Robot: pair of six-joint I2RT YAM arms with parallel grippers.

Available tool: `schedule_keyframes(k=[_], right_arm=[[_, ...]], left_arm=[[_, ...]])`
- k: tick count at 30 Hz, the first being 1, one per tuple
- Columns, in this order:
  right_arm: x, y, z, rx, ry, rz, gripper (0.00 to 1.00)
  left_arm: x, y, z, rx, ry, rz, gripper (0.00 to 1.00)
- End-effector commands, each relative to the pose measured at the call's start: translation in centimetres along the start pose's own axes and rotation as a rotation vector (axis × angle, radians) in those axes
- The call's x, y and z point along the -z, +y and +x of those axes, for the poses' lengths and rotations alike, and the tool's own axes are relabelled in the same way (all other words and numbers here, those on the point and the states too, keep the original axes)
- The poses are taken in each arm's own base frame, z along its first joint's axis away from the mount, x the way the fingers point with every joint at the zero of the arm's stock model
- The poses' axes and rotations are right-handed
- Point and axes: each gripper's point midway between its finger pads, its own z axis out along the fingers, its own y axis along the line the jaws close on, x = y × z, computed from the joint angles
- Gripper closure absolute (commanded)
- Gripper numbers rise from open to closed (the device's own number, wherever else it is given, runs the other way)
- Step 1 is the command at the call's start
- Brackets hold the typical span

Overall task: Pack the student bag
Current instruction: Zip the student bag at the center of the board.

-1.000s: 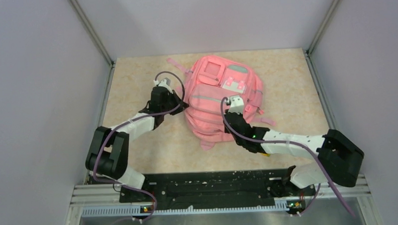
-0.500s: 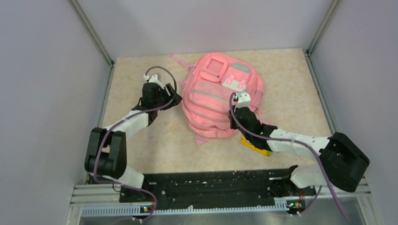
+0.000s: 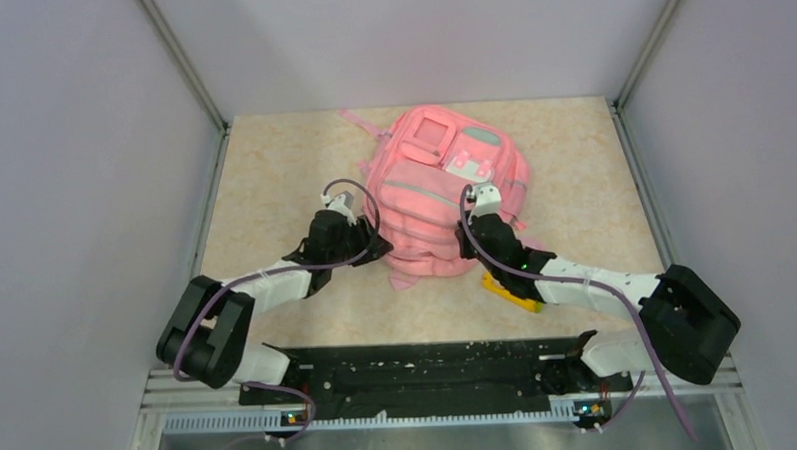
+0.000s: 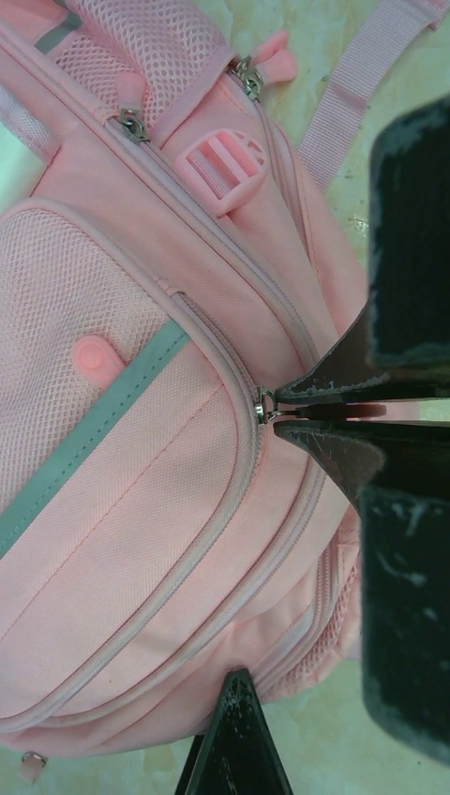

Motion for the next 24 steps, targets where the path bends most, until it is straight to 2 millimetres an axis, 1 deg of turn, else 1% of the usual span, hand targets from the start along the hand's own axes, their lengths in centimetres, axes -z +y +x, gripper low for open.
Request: schedule_keyframes(k=[1,2,4,5,10,14,17,19,20,21,22,23,24], right_arm=[[0.1,0.1,-1.9,-0.020,-0.053,-0.017,1.00],[0.1,-0.2,-1.9,-0.023,-0.050,-0.013,1.00],[0.0,-1.1,-1.6,-0.026,-0.041,0.010,1.00],[0.0,-1.7,-1.5,-0.030,-0.036,0.025,1.00],[-0.7,-6.0,-1.0,-0.048,-0.021,0.132,1.00],[-2.0,-8.1,-1.7,-0.058,-0.030,0.175,1.00],[-3.3,-8.6,-3.0,-0.064,-0.043,0.170,1.00],[-3.8,-8.3,-3.9,-0.049,-0.045,0.150,1.00],[-3.8,-8.1,-4.3,-0.033,-0.046,0.139,1.00],[-3.8,-7.8,-4.8,-0.018,-0.048,0.126,0.91],[-3.8,-7.7,-4.9,-0.006,-0.044,0.118,0.58],[-3.7,-7.7,-5.2,0.006,-0.044,0.119,0.34],[-3.5,-7.9,-5.5,0.017,-0.047,0.126,0.17]], left_arm=[[-1.4,-1.0,-0.6,0.022,-0.028,0.047,0.60],[-1.6,-0.7,-0.8,0.022,-0.035,0.032,0.68],[-1.7,0.3,-1.3,0.013,-0.053,-0.022,0.93],[-1.7,0.7,-1.8,0.008,-0.065,-0.050,1.00],[-0.5,3.2,-4.0,-0.002,-0.111,-0.148,1.00],[-0.2,3.9,-4.8,-0.028,-0.112,-0.164,1.00],[-0.4,3.8,-4.9,-0.053,-0.103,-0.155,1.00],[-0.4,3.6,-5.1,-0.064,-0.105,-0.147,1.00],[-0.3,3.5,-5.3,-0.074,-0.110,-0.146,0.91],[0.0,3.4,-5.6,-0.079,-0.120,-0.149,0.70],[0.3,3.2,-6.0,-0.087,-0.134,-0.150,0.50],[0.7,3.1,-6.3,-0.095,-0.148,-0.156,0.35],[1.2,2.9,-6.8,-0.105,-0.167,-0.161,0.25]])
